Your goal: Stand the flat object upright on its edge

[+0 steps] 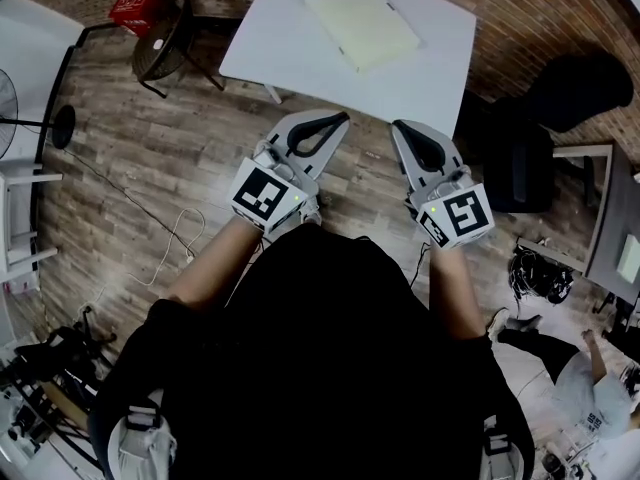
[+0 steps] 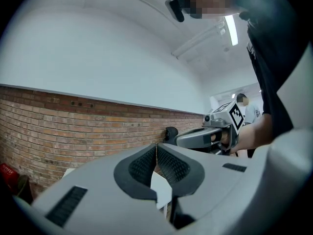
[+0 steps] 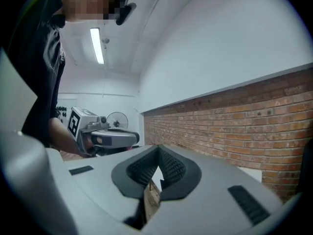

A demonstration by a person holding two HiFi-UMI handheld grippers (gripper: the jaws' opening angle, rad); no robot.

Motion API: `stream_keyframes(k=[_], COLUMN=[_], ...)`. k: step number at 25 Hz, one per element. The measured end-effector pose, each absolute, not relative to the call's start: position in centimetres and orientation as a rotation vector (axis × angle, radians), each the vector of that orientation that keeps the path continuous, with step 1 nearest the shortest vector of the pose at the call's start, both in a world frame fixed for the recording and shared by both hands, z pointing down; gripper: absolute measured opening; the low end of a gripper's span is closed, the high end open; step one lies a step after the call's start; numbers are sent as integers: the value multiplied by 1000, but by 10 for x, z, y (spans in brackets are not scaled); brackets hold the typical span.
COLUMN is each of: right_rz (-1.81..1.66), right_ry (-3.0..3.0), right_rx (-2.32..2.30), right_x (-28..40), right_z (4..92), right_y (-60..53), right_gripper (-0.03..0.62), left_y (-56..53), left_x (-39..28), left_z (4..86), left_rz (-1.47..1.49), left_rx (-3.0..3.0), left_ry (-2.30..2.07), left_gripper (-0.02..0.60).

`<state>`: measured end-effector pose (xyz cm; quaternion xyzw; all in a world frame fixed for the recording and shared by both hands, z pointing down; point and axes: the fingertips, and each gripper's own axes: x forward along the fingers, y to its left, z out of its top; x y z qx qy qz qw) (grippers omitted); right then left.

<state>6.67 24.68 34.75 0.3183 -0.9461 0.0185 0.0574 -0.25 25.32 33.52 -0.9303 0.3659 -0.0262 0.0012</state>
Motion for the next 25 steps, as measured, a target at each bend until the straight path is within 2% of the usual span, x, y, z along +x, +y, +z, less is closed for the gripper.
stream_keyframes(k=[19, 25], right_rz=[75, 82], right_ry=[-2783, -2765], right_rx=[1115, 1120], right_x=[4, 5], right_z=[347, 348], right_y=[175, 162], right_gripper=[8, 8], left_y=[166, 150], left_x=[-75, -79], left_z=[342, 351], left_rz=[-73, -84], left_rx=[-2978, -3001], left_ry=[1020, 1038], left_gripper=[21, 20])
